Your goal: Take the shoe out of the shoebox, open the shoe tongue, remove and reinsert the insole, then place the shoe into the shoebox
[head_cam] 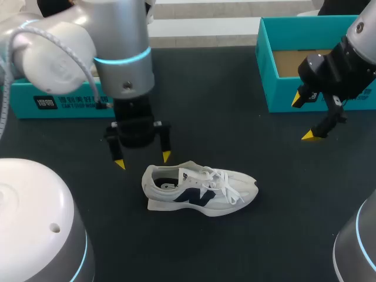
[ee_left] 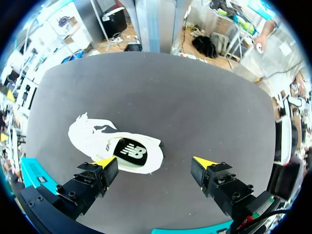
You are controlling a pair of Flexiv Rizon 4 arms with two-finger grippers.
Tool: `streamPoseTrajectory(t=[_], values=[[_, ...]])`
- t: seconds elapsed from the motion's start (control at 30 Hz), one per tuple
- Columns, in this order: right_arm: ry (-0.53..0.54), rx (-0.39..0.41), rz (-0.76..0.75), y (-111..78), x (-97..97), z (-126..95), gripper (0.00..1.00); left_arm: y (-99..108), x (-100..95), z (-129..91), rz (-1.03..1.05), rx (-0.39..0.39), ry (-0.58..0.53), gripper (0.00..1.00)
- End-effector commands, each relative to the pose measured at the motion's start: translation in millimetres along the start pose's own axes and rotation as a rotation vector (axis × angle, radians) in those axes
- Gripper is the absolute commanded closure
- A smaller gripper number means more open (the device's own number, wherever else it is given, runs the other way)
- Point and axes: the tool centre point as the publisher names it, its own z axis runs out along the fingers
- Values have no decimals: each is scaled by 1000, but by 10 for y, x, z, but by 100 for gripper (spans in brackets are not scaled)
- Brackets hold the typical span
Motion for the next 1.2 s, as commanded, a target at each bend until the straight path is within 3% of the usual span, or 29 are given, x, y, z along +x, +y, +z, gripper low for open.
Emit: streamPoseTrajectory(t=[0.03,0.23,0.87,0.9,0.97,1.2], values=[[2,2,0,3,-14,13,0,58,338,-148,-96,69,-185,0],[2,2,0,3,-14,13,0,-33,634,-141,-309,140,-214,0],[2,2,0,3,-14,13,0,-33,634,-141,-309,140,-214,0],[2,2,0,3,-14,13,0,-36,641,-163,-323,200,-245,0],[2,2,0,3,-14,13,0,13,695,-158,-393,245,-300,0],[2,2,0,3,-14,13,0,301,1077,112,-664,504,-580,0]])
